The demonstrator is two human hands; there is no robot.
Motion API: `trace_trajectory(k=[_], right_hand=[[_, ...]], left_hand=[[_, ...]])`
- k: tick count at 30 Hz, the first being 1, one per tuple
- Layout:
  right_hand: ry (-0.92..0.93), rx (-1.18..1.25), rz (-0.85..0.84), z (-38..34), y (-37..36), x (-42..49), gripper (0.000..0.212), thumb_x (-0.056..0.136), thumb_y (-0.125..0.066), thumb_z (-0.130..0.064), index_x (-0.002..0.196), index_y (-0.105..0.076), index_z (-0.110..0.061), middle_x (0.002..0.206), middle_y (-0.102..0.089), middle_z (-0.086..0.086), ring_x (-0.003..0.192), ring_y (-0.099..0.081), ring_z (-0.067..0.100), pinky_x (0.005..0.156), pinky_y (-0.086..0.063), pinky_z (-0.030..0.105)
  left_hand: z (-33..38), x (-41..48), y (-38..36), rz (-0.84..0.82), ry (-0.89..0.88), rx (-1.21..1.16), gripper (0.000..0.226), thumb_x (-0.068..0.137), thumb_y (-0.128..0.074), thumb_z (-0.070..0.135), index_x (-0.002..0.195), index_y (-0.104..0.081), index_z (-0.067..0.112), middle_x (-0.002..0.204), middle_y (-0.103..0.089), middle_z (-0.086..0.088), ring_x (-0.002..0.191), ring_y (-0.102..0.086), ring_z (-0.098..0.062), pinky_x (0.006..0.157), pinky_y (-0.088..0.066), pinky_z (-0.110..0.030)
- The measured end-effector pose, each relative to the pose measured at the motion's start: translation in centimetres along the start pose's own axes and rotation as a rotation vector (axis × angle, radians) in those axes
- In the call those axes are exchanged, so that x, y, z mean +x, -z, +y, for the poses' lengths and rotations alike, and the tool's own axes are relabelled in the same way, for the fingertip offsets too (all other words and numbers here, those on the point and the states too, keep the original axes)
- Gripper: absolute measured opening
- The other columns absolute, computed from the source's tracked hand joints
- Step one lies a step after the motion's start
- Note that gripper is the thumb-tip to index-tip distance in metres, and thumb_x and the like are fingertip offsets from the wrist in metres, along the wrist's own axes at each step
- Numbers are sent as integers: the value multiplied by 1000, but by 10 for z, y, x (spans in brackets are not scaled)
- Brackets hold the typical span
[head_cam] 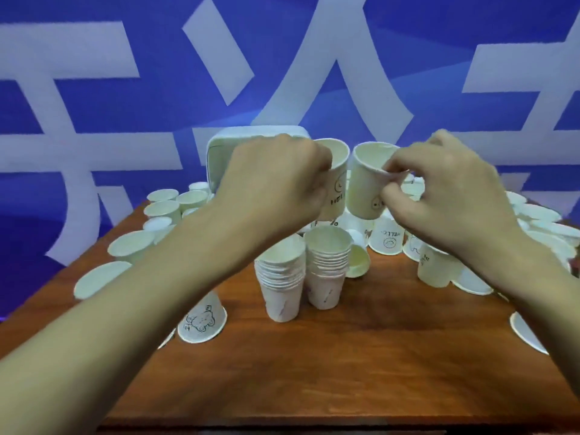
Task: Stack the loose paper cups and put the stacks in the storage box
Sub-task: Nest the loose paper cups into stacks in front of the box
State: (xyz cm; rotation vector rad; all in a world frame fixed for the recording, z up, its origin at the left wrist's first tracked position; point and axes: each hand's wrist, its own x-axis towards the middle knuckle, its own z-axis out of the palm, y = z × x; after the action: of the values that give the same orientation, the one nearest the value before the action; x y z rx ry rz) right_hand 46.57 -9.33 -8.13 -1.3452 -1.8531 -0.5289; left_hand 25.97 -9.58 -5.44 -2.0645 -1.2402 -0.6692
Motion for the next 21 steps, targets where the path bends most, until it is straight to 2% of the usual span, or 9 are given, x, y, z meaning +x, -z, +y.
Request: trace_trajectory(k=[2, 5, 8, 12, 15, 17, 21], right_hand=[[21, 104, 10, -7, -12, 7, 4, 81, -62, -24, 82, -66, -23, 76, -60, -8, 85, -50, 18, 64, -50, 41], [65, 228, -11, -11, -23, 12, 5, 82, -61, -24, 82, -66, -24, 78, -64, -10, 84, -50, 15, 67, -51, 44], [127, 275, -60, -10, -25, 12, 6, 79, -59, -26, 81, -65, -26, 77, -64, -11, 83, -49, 13, 66, -50, 44], [192, 257, -136, -8, -26, 5, 10, 78, -58, -28, 85, -66, -28, 81, -62, -16, 85, -47, 6, 65, -50, 42], [214, 228, -167, -10, -29, -1, 11, 78, -56, -28, 83, -66, -28, 79, -62, -14, 84, -49, 10, 63, -50, 41], [228, 202, -199, -11, -32, -5, 11, 78, -55, -30, 83, -65, -29, 79, -62, -14, 87, -51, 11, 62, -50, 40], [287, 139, -298, -12, -41, -12, 15, 77, -53, -29, 85, -66, -30, 80, -63, -15, 91, -50, 11, 58, -49, 38]], left_hand=[[-15, -9, 5, -11, 21, -5, 14, 85, -52, 32, 85, -60, 21, 67, -46, 3, 67, -45, -24, 47, -23, -28], [-30, -19, 8, -38, 72, -9, 13, 86, -53, 31, 88, -62, 21, 73, -56, 1, 72, -51, -26, 50, -30, -29], [-38, -31, 10, -116, 118, -66, 10, 86, -54, 33, 89, -59, 26, 80, -61, 2, 79, -53, -27, 56, -38, -31], [-38, -43, 11, -154, 120, -102, 11, 86, -53, 36, 92, -59, 30, 84, -60, 2, 79, -56, -28, 62, -48, -34], [-35, -48, 7, -195, 95, -78, 17, 86, -51, 36, 96, -62, 28, 85, -61, -1, 80, -57, -28, 62, -46, -32], [-32, -51, 2, -228, 75, -67, 20, 86, -51, 35, 99, -64, 28, 85, -61, -1, 82, -57, -27, 61, -40, -31], [-29, -59, -10, -293, 37, -56, 22, 86, -47, 36, 92, -64, 24, 81, -61, 0, 80, -56, -25, 60, -31, -32]])
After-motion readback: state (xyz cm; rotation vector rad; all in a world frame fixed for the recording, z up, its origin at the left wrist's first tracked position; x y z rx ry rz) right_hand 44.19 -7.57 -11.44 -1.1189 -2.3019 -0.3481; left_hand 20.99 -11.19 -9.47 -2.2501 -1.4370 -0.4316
